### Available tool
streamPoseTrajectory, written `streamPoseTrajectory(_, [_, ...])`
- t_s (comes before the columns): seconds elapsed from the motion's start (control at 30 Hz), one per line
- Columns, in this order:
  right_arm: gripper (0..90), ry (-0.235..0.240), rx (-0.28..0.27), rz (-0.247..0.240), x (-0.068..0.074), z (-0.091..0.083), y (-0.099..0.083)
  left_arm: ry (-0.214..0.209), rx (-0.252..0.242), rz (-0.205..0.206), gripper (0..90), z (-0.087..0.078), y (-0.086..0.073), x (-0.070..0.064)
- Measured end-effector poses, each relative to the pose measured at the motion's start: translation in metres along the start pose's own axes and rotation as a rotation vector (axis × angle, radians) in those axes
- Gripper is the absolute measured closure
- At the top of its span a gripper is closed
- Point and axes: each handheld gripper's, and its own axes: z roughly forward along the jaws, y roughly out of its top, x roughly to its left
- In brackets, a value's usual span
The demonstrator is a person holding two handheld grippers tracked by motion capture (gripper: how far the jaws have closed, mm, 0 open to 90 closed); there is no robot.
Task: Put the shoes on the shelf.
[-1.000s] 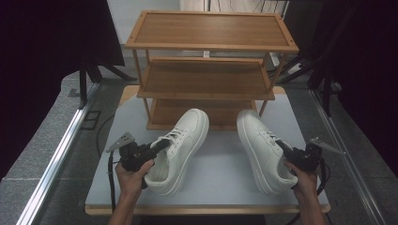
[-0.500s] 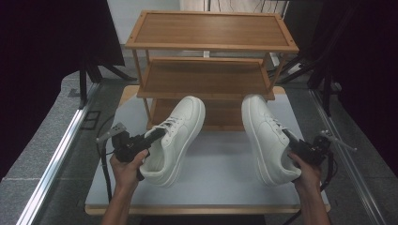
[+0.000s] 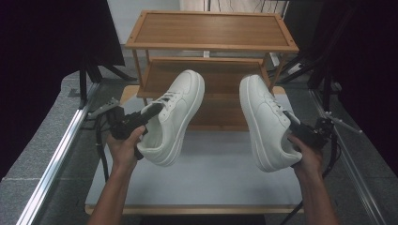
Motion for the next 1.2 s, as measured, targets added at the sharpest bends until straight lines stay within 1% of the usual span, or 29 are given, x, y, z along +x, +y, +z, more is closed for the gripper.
streamPoseTrajectory(0.03, [82.9, 0.000, -0.003, 0.004, 0.001, 0.002, 0.002, 0.000, 0.000, 0.000, 82.6, 0.000, 0.000, 0.000])
streamPoseTrajectory(0.07, [82.9, -0.002, -0.004, 0.006, 0.002, 0.003, 0.005, -0.003, -0.004, -0.009, 82.6, 0.004, 0.005, 0.000])
streamPoseTrajectory(0.17, [82.9, -0.012, -0.006, 0.014, 0.004, 0.008, 0.011, -0.003, -0.005, -0.021, 82.6, 0.010, 0.011, 0.000])
streamPoseTrajectory(0.37, [82.7, -0.055, -0.001, 0.029, 0.006, 0.021, 0.025, 0.011, -0.003, -0.025, 82.5, 0.021, 0.024, 0.000])
streamPoseTrajectory(0.47, [82.5, -0.063, -0.002, 0.036, 0.007, 0.027, 0.030, 0.015, 0.000, -0.029, 82.6, 0.027, 0.030, 0.001])
streamPoseTrajectory(0.63, [82.3, -0.080, 0.000, 0.047, 0.007, 0.036, 0.037, 0.041, 0.005, -0.002, 82.5, 0.038, 0.039, -0.003])
streamPoseTrajectory(0.67, [82.2, -0.085, -0.001, 0.049, 0.008, 0.038, 0.039, 0.043, 0.008, 0.000, 82.5, 0.040, 0.040, -0.003])
streamPoseTrajectory(0.83, [82.0, -0.104, -0.005, 0.066, 0.007, 0.046, 0.043, 0.042, 0.009, -0.023, 82.5, 0.051, 0.044, -0.002])
streamPoseTrajectory(0.9, [82.1, -0.115, -0.006, 0.070, 0.007, 0.048, 0.044, 0.046, 0.010, -0.020, 82.5, 0.054, 0.046, -0.003])
streamPoseTrajectory(0.97, [82.0, -0.124, -0.007, 0.070, 0.007, 0.051, 0.045, 0.053, 0.010, -0.017, 82.5, 0.058, 0.047, -0.003])
streamPoseTrajectory(1.03, [81.9, -0.133, -0.007, 0.070, 0.007, 0.053, 0.046, 0.056, 0.009, -0.023, 82.5, 0.060, 0.048, -0.002])
streamPoseTrajectory(1.2, [81.9, -0.147, -0.007, 0.076, 0.008, 0.061, 0.048, 0.083, 0.001, -0.030, 82.4, 0.066, 0.050, 0.000])
